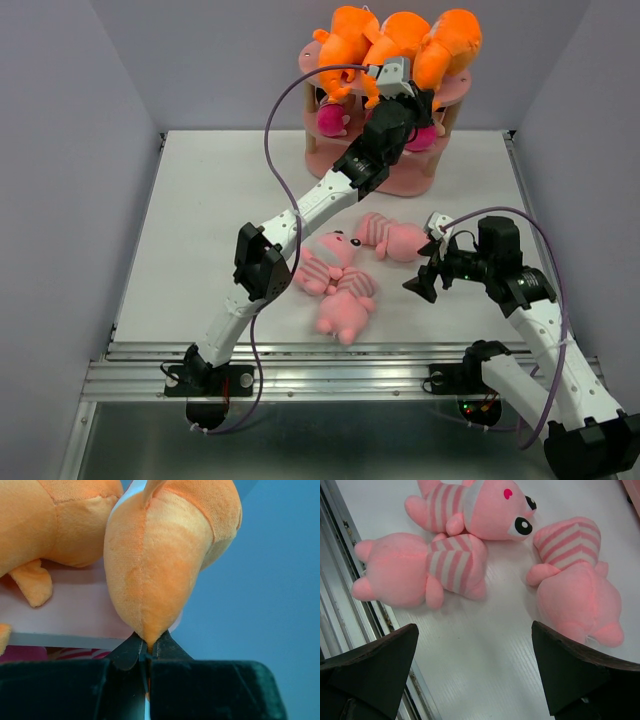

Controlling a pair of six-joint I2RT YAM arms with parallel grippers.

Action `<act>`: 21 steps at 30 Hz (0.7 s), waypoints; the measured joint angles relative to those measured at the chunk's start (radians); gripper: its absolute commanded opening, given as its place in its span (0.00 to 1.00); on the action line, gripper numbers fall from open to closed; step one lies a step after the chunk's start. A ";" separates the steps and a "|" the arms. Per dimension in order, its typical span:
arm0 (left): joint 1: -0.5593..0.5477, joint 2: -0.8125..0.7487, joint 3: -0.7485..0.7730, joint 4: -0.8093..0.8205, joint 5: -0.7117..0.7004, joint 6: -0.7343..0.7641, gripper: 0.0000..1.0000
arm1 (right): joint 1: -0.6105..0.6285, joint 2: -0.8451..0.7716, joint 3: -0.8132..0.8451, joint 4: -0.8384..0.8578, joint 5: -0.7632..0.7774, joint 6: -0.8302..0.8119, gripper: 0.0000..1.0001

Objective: Place and organize the stuffed toys onto the shelf
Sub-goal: Place the stuffed toy onto shelf

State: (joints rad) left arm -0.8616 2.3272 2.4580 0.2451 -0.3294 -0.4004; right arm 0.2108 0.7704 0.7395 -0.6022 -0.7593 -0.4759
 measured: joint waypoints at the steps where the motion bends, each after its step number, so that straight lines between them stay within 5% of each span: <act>1: 0.000 0.000 0.000 -0.002 0.001 -0.001 0.07 | 0.000 0.002 0.000 0.000 0.000 0.000 1.00; 21: 0.000 0.000 0.000 -0.003 0.007 -0.028 0.38 | 0.000 0.004 0.000 0.000 0.000 -0.003 1.00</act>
State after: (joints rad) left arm -0.8616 2.3272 2.4580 0.2424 -0.3222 -0.4286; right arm 0.2108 0.7746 0.7395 -0.6025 -0.7593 -0.4789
